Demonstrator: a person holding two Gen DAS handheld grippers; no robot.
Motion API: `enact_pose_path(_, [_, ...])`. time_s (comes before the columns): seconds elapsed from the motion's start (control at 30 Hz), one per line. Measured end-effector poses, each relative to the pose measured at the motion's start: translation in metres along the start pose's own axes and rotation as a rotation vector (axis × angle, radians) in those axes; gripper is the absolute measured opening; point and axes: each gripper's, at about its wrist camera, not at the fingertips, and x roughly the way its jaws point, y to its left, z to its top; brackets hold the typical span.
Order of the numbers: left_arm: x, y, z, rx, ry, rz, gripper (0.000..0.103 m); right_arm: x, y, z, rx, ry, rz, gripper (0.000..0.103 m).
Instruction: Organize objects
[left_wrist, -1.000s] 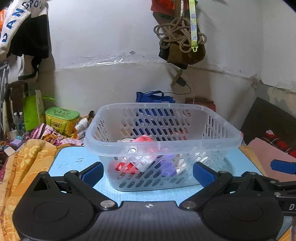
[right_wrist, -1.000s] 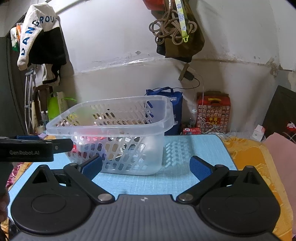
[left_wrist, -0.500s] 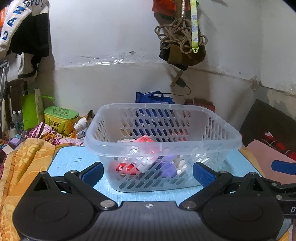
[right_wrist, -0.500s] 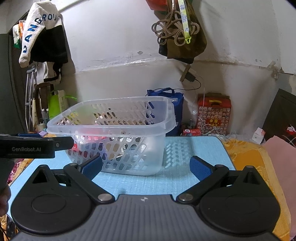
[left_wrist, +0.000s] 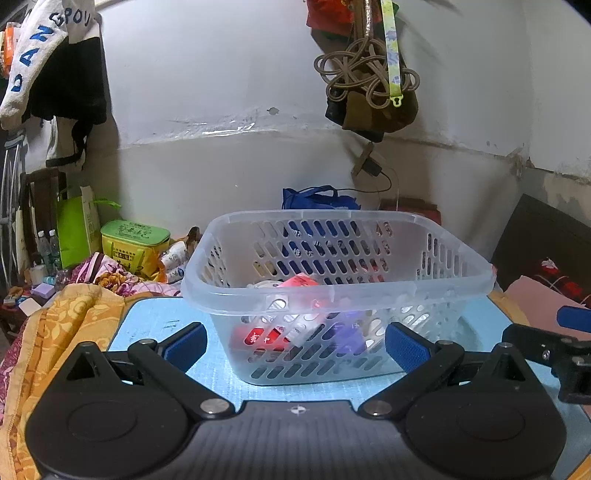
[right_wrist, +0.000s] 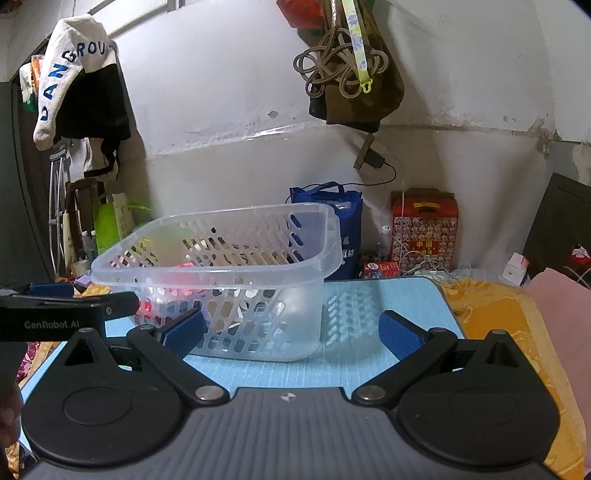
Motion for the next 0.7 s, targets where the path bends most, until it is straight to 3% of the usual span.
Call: enact_pose_path(0.7, [-0.0056, 0.0013, 0.0008, 0.008, -0.035, 0.02, 0.103, 0.0025, 0.0048, -0.0038, -0.025, 0.016, 0.019, 0.103])
